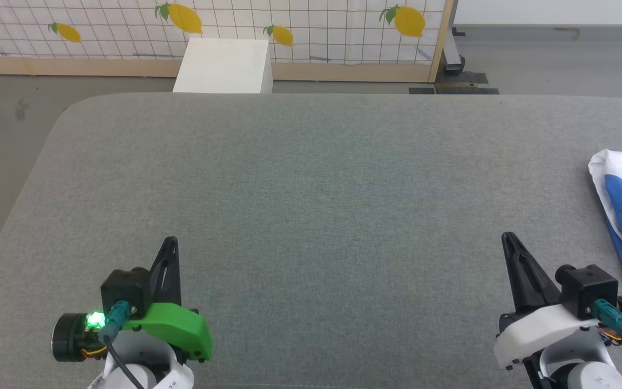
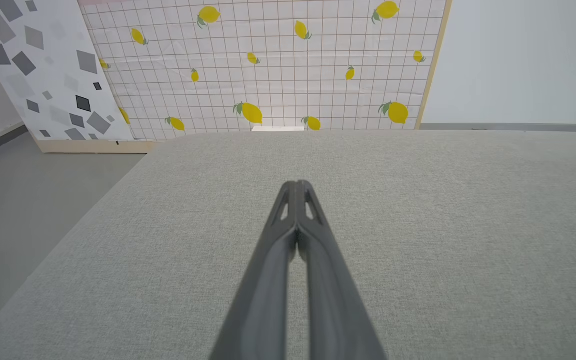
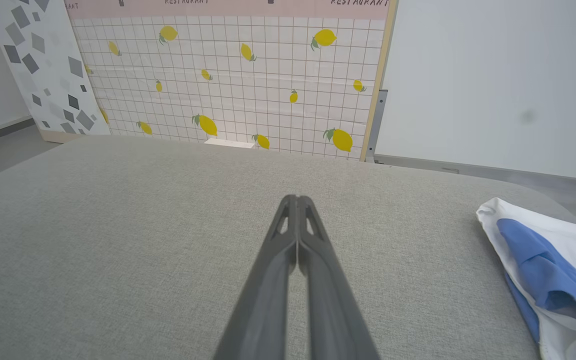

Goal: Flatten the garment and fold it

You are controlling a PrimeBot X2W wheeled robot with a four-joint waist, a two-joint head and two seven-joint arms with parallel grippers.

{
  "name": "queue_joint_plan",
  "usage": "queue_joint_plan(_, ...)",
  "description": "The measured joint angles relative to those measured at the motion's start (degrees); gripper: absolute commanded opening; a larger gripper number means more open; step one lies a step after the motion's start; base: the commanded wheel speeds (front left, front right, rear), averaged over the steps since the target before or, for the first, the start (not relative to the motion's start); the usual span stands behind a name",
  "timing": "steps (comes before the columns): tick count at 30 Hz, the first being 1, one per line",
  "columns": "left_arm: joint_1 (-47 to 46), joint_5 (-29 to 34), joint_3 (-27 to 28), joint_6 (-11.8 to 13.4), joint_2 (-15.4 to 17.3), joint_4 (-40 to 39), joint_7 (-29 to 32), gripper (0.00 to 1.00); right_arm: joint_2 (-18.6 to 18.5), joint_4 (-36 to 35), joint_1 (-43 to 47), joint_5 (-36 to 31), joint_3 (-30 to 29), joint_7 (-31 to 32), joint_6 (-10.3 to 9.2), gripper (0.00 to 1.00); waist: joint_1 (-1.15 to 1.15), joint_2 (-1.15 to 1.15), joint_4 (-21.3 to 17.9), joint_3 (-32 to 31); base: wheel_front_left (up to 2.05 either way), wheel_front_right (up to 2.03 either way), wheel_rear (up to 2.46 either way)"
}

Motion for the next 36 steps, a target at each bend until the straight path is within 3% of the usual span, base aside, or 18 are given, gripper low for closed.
queue_joint_plan(36,1.4,2.0,0.6,0.5,0.0,-1.5,2.2,0.00,0.0,-0.2,0.0,-1.5,1.1,2.0,0.00,0.00,0.00,0.00,-0.2,-0.7,0.00,0.00,0.00)
